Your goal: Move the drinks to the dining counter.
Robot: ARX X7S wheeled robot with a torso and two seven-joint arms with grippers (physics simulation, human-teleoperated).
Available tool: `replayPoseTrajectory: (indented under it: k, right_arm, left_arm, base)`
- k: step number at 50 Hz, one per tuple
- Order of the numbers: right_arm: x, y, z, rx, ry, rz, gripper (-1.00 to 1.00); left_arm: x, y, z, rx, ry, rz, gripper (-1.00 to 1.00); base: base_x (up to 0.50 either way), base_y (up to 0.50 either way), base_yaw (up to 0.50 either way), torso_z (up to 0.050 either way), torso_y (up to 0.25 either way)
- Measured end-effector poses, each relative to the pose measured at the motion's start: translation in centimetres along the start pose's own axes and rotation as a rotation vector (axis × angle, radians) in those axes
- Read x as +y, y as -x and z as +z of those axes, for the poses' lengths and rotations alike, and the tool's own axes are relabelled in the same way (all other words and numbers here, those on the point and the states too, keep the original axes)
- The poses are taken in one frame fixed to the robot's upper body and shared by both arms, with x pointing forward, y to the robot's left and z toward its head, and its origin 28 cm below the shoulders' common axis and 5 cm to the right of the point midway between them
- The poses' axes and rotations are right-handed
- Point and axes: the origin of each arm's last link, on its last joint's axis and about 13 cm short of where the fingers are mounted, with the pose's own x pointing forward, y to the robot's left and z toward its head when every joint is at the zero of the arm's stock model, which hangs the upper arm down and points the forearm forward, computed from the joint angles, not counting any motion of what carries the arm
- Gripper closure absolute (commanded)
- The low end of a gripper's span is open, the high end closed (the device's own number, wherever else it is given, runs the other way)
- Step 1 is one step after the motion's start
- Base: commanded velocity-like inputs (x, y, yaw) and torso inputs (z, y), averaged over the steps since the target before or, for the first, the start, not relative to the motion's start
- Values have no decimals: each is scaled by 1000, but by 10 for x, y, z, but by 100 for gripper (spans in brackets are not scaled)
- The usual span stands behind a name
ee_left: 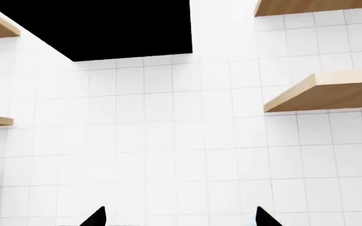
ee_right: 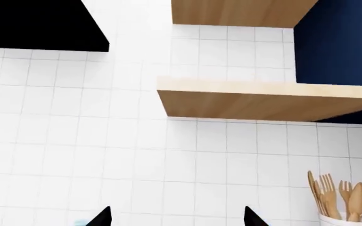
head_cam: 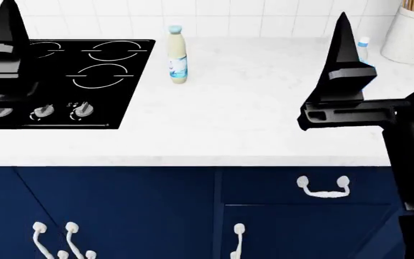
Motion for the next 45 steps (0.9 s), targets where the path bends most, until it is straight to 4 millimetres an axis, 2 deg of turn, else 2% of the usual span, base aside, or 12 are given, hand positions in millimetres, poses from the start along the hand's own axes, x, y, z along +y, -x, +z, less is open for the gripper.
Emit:
replayPoseTrajectory:
  k: [5, 11, 45]
  right_arm:
    - [-2, 10, 12, -12, 40, 2, -100]
    - [-5, 17, 18, -20, 83, 2, -100]
    - [-4, 26, 21, -21, 164, 28, -100]
  left_arm:
    - [4, 10, 14, -9, -30, 4, -100]
    - [7, 18, 21, -7, -59, 8, -100]
    - [10, 28, 24, 7, -102, 6, -100]
  base:
    - [184, -112, 0, 0, 0]
    - [252, -145, 0, 0, 0]
    - [255, -156, 0, 0, 0]
